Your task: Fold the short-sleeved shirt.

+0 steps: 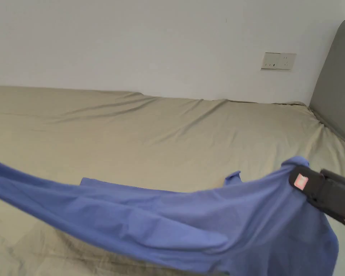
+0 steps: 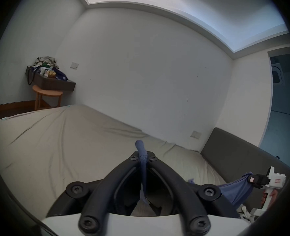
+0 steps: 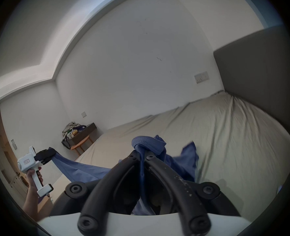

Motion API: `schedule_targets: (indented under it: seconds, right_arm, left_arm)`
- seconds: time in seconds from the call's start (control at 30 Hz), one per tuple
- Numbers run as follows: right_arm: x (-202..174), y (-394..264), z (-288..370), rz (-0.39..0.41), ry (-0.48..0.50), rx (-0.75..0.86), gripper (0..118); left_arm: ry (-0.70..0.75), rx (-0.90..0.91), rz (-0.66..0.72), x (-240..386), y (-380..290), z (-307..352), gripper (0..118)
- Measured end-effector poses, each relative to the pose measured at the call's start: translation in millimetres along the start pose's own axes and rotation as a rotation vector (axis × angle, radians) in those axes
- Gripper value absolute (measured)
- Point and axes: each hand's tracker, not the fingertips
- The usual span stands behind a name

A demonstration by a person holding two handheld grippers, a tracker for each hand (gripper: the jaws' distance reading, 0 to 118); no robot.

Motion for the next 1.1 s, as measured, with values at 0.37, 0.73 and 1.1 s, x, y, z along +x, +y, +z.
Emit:
schedule_targets:
  seconds: [0.37, 0.73, 1.1]
  right_arm:
    - [-3.6, -99.6, 92.9, -0.105, -0.149, -0.198, 6]
    - [32.8, -192.1, 76.6, -0.174, -0.346, -0.393, 6]
    - [57.7, -233.0, 62.3, -0.133, -0.469, -0.461, 6]
  left_arm:
    - [0.149, -0.24, 0.044, -26.8, -88.5, 104.1, 3]
    - [0.299, -0.491, 0.14, -75.0, -177.2, 109.8, 3]
    - [0.39, -0.567, 0.089, -85.3, -211.2, 97.5, 3]
